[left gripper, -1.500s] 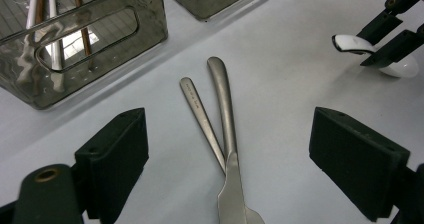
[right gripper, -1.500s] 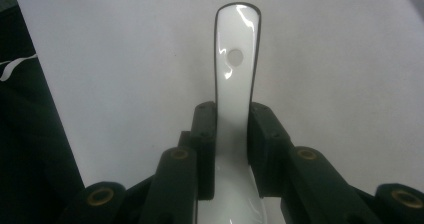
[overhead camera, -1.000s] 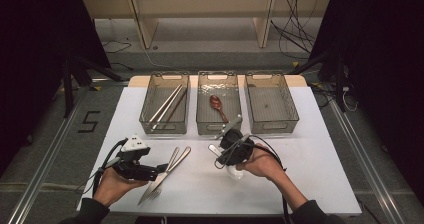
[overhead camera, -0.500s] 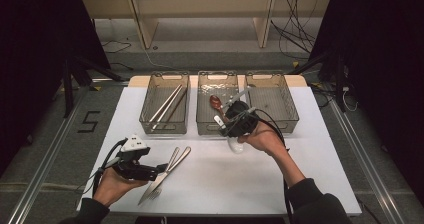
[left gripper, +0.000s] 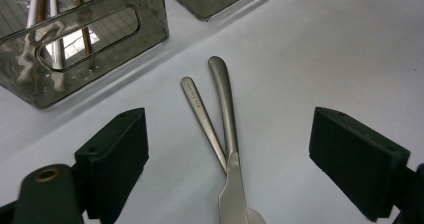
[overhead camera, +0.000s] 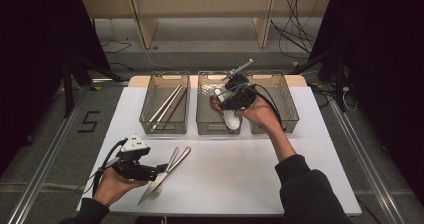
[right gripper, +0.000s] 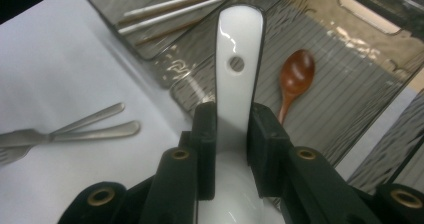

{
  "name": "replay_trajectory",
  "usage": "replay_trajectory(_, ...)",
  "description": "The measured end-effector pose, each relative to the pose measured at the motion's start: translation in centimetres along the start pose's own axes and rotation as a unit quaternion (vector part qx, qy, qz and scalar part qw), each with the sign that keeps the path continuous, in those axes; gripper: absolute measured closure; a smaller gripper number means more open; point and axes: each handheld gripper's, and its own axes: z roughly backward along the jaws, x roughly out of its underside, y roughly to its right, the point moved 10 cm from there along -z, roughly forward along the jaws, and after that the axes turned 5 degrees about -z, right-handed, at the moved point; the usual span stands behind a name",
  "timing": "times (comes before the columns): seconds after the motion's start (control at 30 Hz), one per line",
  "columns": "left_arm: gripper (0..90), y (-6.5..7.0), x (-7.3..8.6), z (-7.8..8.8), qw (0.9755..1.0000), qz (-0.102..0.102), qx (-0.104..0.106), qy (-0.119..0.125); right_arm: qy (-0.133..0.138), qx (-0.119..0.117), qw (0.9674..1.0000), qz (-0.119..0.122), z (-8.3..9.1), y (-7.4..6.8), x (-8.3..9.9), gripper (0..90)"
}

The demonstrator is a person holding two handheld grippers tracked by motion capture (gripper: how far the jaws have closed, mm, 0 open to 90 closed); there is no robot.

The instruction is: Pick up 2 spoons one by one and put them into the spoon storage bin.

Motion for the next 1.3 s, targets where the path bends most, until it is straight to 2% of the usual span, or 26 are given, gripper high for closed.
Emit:
replay_trajectory(0.37,15.3,0.0,0.0,0.0,1.0000,0.000,0.000,0.001,-0.003,0.024,0.9995,-0.023,-1.2,2.1,-1.7,75.8)
replay_trajectory(0.63,15.3,0.0,0.0,0.0,1.0000,-0.001,0.001,0.001,-0.005,0.037,0.9986,-0.038,-2.3,3.1,-2.4,75.7)
replay_trajectory(1.07,15.3,-0.1,0.1,0.1,1.0000,-0.001,0.001,0.000,-0.012,0.057,0.9971,-0.050,-4.3,4.1,-2.1,75.7)
replay_trajectory(1.3,15.3,0.0,0.1,0.1,1.0000,0.002,0.001,0.002,-0.024,0.060,0.9963,-0.056,-5.7,4.4,-1.1,75.5)
